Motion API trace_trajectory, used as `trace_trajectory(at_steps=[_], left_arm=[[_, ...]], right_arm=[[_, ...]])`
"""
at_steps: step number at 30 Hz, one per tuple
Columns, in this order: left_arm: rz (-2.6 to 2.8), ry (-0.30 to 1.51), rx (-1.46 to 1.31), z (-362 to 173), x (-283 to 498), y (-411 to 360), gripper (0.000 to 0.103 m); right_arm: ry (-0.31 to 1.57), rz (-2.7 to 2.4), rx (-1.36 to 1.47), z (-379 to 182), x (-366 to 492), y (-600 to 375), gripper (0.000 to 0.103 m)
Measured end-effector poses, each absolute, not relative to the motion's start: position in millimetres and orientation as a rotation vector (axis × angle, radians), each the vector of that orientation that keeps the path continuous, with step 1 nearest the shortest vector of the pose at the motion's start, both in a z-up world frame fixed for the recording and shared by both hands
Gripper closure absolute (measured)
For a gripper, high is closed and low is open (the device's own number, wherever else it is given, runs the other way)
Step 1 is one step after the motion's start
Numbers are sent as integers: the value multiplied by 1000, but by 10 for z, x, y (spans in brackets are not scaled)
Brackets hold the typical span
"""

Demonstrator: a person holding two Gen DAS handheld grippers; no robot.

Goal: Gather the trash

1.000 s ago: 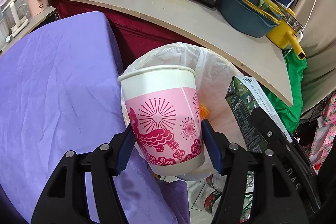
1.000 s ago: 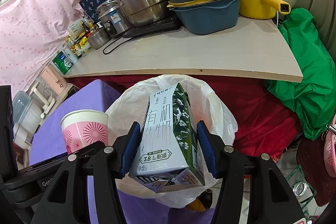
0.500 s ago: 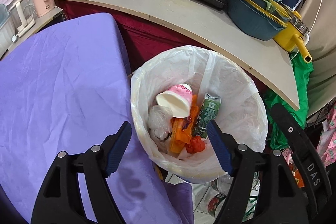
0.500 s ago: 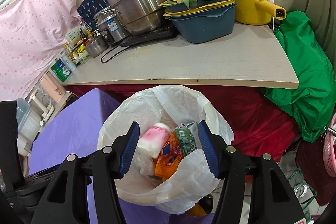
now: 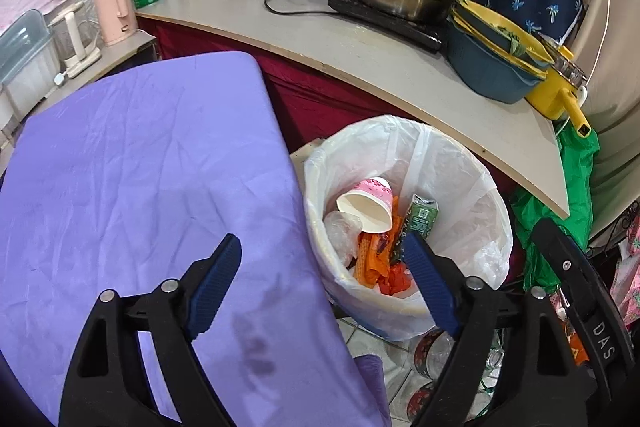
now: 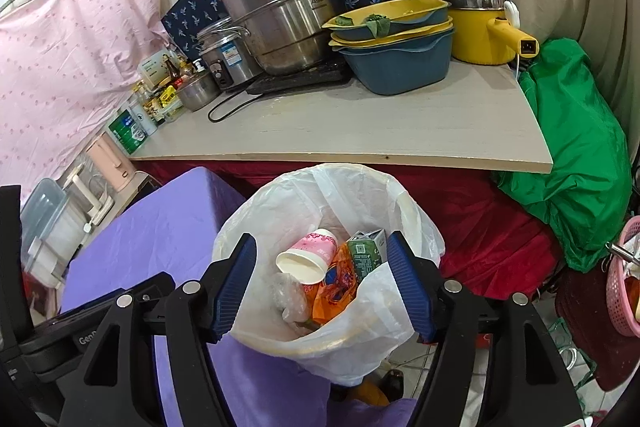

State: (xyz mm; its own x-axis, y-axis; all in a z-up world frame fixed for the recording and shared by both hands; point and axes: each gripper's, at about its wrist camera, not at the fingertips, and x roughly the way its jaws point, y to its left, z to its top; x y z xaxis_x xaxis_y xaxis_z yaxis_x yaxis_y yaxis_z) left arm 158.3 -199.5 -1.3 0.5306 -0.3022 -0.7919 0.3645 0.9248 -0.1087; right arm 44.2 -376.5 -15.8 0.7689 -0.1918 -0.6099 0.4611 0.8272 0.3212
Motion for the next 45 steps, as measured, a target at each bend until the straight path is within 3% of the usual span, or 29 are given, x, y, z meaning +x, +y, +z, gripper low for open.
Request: trace_trajectory(at_steps=[10, 17, 34, 36, 38, 45], left_arm=[[-367, 873, 66, 154, 1412, -1671, 23], [-337, 844, 67, 200, 1322, -1519, 19], [-291, 781, 112, 147, 1080, -1302, 12], [-287, 779, 116, 135, 1051, -1285, 11], [-287, 783, 115, 119, 1029, -1269, 11], [-288, 791, 123, 60, 965, -1240, 11]], right_arm=[[594, -351, 422, -18, 292, -3458, 31], [582, -363, 366, 67, 205, -3247, 19], [616, -384, 331, 17, 54, -3056, 18], [619, -386, 329, 4, 35, -3046, 16], [629, -384, 326, -15, 20, -3030, 6], [659, -378, 313, -94, -39, -2993, 6]])
